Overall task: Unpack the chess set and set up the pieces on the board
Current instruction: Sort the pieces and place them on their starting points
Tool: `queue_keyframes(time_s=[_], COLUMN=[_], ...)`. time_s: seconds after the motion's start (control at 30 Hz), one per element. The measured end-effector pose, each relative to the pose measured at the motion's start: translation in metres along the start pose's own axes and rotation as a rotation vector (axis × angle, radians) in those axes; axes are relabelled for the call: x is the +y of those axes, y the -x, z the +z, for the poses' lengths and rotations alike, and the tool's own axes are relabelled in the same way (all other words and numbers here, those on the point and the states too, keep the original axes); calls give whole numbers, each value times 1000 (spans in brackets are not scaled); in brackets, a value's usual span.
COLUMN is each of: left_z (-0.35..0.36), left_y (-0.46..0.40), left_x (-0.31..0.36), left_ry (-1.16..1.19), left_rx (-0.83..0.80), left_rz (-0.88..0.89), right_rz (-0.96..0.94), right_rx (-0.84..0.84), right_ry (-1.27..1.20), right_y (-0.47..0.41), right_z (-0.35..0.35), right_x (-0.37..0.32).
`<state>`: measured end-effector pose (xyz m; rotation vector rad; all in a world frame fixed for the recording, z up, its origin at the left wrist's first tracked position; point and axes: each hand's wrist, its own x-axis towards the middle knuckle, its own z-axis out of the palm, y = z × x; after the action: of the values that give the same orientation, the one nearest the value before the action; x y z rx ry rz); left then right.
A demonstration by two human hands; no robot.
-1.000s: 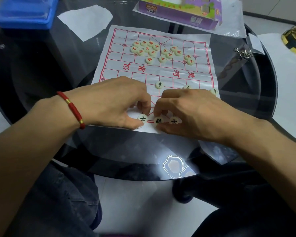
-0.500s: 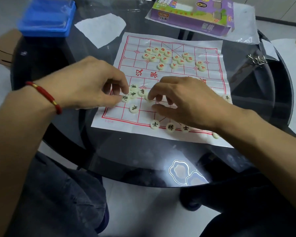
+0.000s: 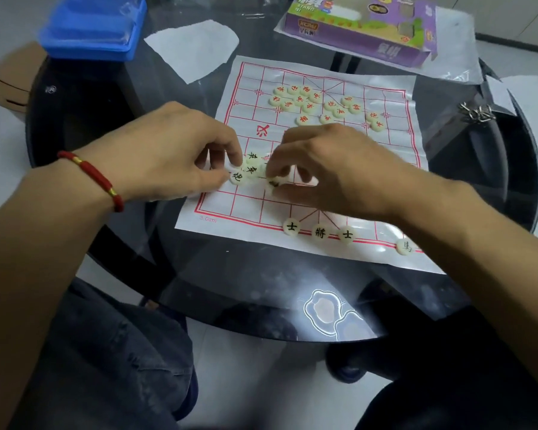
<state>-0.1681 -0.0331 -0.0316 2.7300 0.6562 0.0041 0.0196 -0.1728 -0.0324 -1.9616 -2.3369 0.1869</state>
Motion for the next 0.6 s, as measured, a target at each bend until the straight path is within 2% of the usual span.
queue_keyframes(time_s=[0.2, 0.4, 0.6], left_z=[5, 8, 8], left_y=[-2, -9, -17], left_x=[17, 25, 26], left_ry=[19, 12, 14], left_rx=[-16, 1, -3], left_rz=[113, 132, 119], right_rz=[151, 252, 276], right_rx=[-37, -179, -220], right_ry=[-28, 0, 58], right_y=[57, 97, 106], right_z=[-26, -30, -23], right_x=[14, 13, 13])
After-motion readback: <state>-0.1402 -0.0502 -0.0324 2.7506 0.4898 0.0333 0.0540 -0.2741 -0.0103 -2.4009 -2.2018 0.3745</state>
